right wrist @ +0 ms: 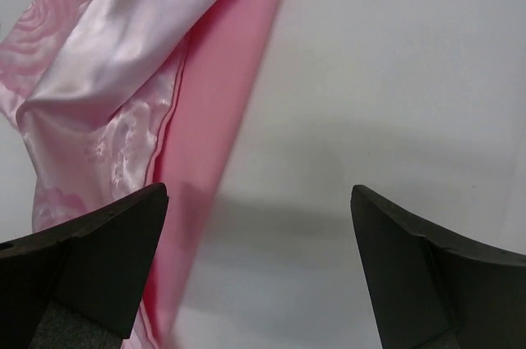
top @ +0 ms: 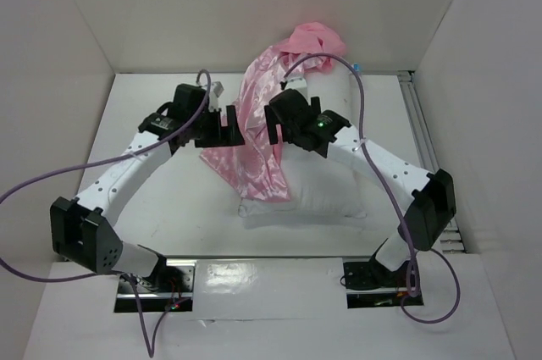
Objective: Put the pillow into the pillowcase
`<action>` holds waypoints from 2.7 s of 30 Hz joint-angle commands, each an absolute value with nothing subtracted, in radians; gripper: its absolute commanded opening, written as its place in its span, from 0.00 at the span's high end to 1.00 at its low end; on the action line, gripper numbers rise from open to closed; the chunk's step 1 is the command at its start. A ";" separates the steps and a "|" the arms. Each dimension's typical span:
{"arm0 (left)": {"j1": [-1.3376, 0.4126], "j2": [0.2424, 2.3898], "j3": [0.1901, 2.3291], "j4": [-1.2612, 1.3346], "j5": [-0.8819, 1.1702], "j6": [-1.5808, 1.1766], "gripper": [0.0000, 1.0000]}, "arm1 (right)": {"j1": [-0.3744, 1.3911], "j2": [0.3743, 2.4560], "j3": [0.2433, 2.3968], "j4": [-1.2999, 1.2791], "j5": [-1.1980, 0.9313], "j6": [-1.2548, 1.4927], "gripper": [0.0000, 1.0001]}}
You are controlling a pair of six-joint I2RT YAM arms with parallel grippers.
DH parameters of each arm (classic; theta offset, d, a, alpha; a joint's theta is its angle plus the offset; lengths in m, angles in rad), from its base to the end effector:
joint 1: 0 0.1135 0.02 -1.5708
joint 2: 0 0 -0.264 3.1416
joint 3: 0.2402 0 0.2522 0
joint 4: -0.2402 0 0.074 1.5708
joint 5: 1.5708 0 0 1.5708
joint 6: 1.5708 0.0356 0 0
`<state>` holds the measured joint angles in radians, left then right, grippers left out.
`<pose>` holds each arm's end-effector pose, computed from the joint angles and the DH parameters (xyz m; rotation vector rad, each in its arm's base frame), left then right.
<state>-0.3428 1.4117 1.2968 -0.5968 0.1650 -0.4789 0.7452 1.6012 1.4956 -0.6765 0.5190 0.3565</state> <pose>0.2910 -0.1101 0.3344 -0.0709 2.3469 -0.6071 0.2710 0.2260 0.3373 -0.1877 2.2215 -0.0186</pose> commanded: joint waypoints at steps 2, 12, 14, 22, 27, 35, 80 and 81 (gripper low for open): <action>-0.445 1.422 1.272 -0.477 0.285 -0.569 0.06 | 0.753 1.505 1.460 -0.756 0.523 0.356 0.01; -0.566 1.612 1.376 -0.449 0.285 -0.604 0.69 | 0.686 1.364 1.287 -0.801 0.408 0.457 0.01; -0.551 1.623 1.441 -0.486 0.258 -0.580 0.95 | 0.655 1.344 1.238 -0.766 0.356 0.468 0.01; -0.417 1.513 1.669 -0.629 0.222 -0.541 1.00 | 0.578 1.405 1.097 -0.609 0.195 0.478 0.51; -0.301 1.473 1.784 -0.678 0.235 -0.520 1.00 | 0.496 1.389 1.201 -0.785 0.512 0.557 1.00; -0.072 1.399 1.795 -0.680 0.140 -0.558 1.00 | 0.187 1.155 1.307 -0.893 0.727 0.510 1.00; 0.284 1.397 1.816 -0.704 0.331 -0.640 1.00 | 0.495 1.851 1.702 -0.367 0.105 0.264 0.01; 0.284 1.397 1.816 -0.713 0.331 -0.640 1.00 | 0.495 1.888 1.730 -0.358 0.077 0.264 0.01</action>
